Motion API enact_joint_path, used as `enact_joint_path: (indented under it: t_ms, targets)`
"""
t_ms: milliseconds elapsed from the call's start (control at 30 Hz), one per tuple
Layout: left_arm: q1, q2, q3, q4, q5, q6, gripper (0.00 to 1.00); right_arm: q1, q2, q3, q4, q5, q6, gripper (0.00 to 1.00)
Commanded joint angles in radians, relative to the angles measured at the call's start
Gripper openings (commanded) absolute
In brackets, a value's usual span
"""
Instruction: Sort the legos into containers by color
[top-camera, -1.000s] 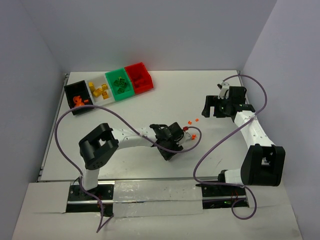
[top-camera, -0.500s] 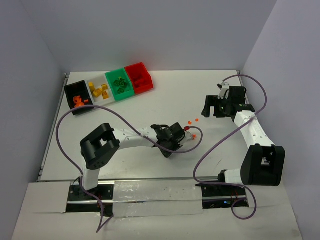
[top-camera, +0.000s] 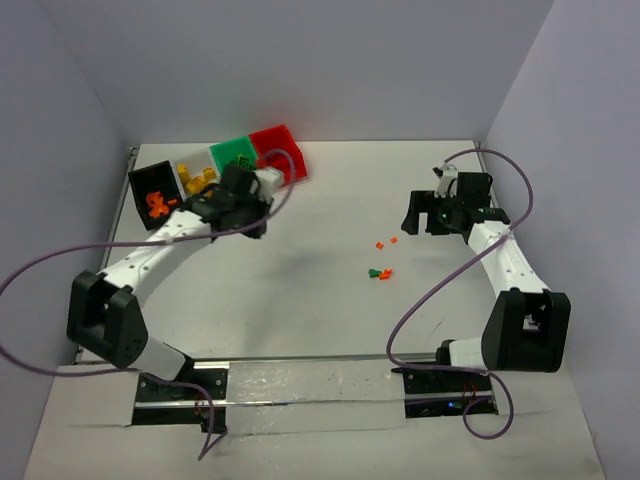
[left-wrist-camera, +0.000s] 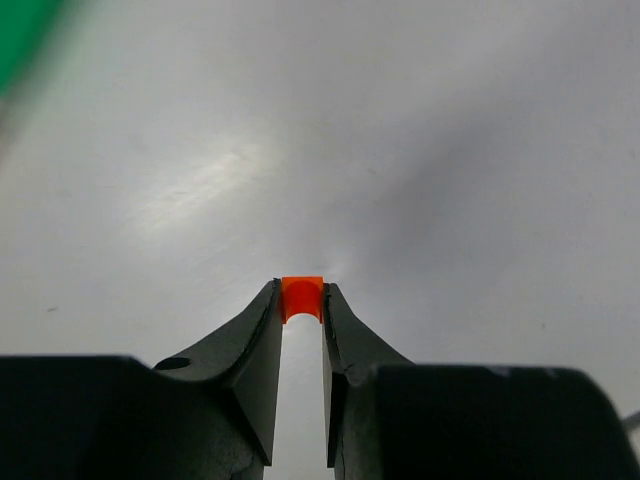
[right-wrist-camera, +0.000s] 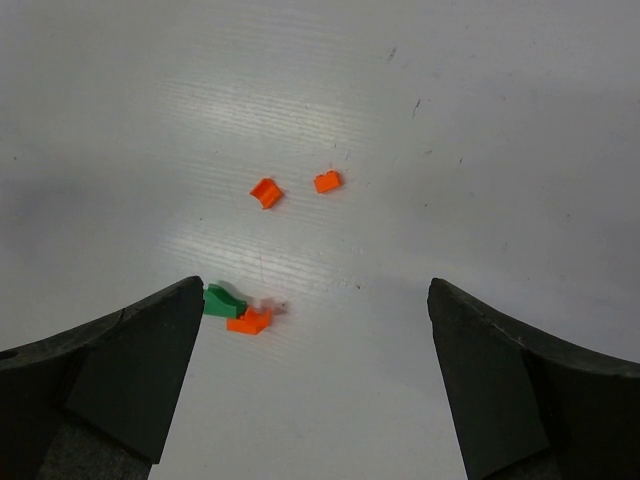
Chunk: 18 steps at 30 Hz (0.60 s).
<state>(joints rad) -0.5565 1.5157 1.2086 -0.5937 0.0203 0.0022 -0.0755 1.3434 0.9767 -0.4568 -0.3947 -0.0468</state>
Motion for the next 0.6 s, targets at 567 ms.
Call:
enact_joint_path:
  t_ms: [567]
  targets:
    - [0.824, 0.317, 0.452, 0.03, 0.302, 0.157, 0.0, 0.103, 0.035, 0.177, -0.167, 0.075, -0.217, 1.0]
